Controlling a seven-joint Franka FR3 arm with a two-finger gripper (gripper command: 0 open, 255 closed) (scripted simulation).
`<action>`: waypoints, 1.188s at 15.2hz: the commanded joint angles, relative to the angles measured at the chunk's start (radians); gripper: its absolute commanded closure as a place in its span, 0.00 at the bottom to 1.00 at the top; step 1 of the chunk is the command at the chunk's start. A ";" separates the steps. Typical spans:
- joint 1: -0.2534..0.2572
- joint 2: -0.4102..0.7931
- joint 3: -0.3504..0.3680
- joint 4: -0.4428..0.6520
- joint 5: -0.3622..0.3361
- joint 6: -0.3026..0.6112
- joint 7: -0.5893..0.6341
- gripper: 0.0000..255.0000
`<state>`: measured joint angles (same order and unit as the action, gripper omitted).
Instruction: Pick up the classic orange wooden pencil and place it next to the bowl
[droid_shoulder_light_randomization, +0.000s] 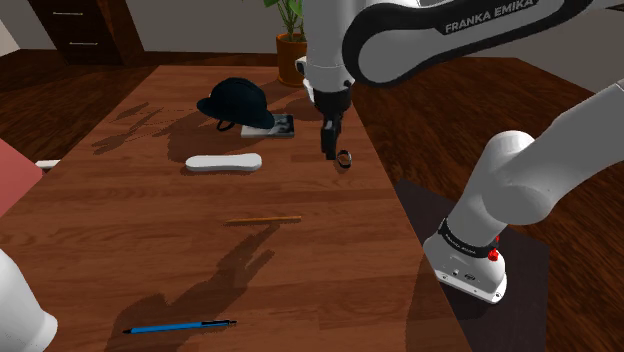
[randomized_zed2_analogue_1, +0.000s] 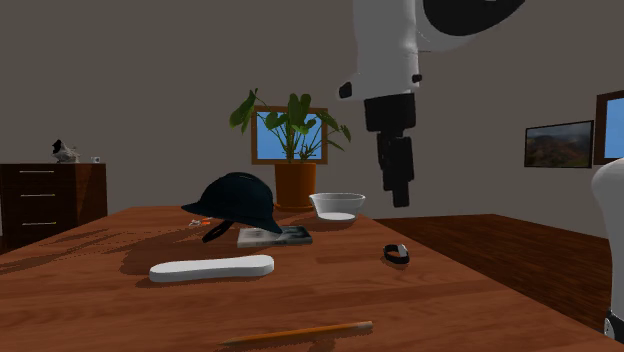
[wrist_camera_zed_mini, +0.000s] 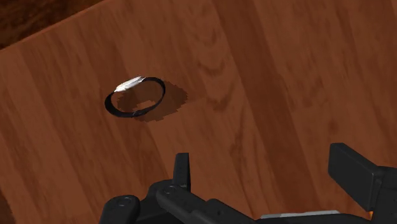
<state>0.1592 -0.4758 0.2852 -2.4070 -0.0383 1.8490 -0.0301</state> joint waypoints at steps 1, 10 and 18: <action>0.017 0.033 0.031 0.000 -0.001 0.047 0.014 0.00; 0.066 0.268 0.184 0.075 -0.091 0.245 0.123 0.00; 0.091 0.440 0.256 0.135 -0.224 0.347 0.227 0.00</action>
<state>0.2507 -0.0450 0.5403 -2.2696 -0.2533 2.1854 0.1911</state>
